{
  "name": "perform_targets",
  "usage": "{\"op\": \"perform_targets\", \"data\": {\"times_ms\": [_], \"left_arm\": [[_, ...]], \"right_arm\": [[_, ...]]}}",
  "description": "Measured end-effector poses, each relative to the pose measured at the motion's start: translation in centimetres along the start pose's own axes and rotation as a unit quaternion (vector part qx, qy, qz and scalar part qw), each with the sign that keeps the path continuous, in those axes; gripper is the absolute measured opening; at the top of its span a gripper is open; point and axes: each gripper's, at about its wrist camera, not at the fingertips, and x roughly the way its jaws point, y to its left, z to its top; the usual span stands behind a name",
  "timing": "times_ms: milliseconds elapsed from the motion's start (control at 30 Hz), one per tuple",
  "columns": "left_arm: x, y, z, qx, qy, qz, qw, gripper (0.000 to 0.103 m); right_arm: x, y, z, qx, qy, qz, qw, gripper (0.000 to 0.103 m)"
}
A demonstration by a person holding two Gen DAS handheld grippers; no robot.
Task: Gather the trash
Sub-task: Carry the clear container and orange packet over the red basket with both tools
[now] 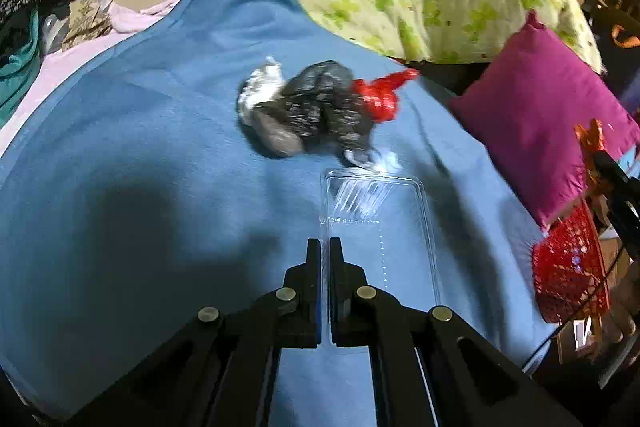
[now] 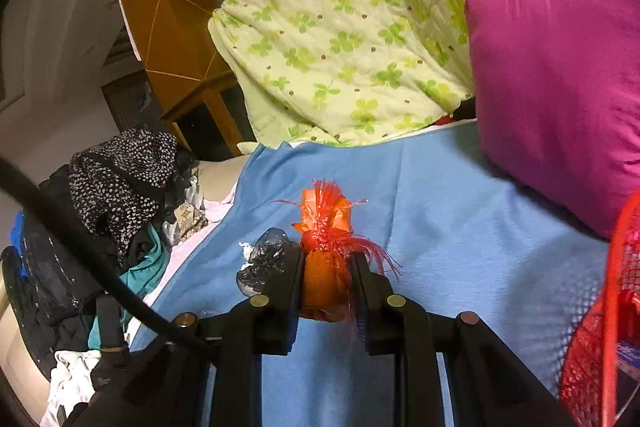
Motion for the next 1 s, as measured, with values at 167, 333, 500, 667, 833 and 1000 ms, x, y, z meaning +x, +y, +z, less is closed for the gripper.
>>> {"op": "perform_targets", "data": {"times_ms": [167, 333, 500, 667, 833, 1000], "left_arm": [[-2.3, -3.9, 0.1, 0.030, -0.010, -0.015, 0.9994, 0.003], [-5.4, -9.6, 1.0, 0.084, -0.042, -0.028, 0.9952, 0.003], [-7.6, -15.0, 1.4, 0.128, -0.063, -0.046, 0.9888, 0.003], [-8.3, -20.4, 1.6, 0.167, -0.076, -0.063, 0.9811, 0.003], [-8.6, -26.6, 1.9, 0.216, -0.086, -0.087, 0.9688, 0.003], [-8.9, -31.8, 2.0, 0.251, -0.099, -0.112, 0.9563, 0.003]], "right_arm": [[-3.1, -0.3, -0.2, -0.004, -0.029, -0.005, 1.000, 0.024], [-7.4, -1.3, -0.6, -0.005, -0.071, -0.015, 0.997, 0.024], [-11.4, -3.0, -1.0, -0.016, -0.107, -0.045, 0.993, 0.024], [-15.3, -6.2, -0.9, 0.001, -0.140, -0.074, 0.987, 0.024], [-19.0, -9.3, -0.2, 0.028, -0.175, -0.092, 0.980, 0.024], [-21.9, -12.0, 0.0, 0.051, -0.202, -0.110, 0.972, 0.024]]}}
